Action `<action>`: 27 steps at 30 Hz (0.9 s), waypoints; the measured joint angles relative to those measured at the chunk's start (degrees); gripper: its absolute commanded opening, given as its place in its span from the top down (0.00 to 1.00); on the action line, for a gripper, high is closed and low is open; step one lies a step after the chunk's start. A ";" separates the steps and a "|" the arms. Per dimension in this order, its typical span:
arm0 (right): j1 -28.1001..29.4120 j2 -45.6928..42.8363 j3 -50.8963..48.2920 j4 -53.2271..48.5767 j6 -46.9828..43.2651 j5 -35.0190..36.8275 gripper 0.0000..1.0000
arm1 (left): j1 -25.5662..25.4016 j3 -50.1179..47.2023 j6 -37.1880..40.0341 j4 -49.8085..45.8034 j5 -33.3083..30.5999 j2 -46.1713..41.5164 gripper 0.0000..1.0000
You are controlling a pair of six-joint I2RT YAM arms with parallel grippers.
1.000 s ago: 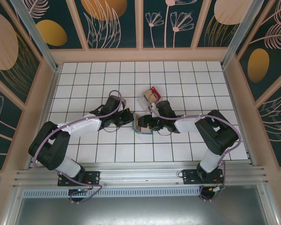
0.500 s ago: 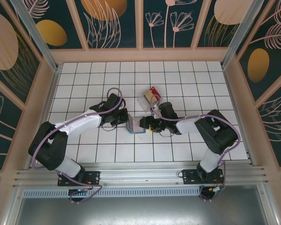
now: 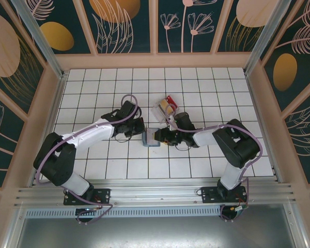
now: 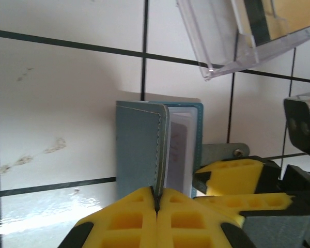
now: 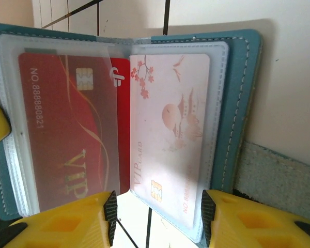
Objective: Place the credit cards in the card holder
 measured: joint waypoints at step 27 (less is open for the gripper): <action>-3.80 -9.22 -1.44 -10.38 -3.37 7.02 0.49 | -0.72 1.90 1.25 -1.16 -2.03 2.95 1.00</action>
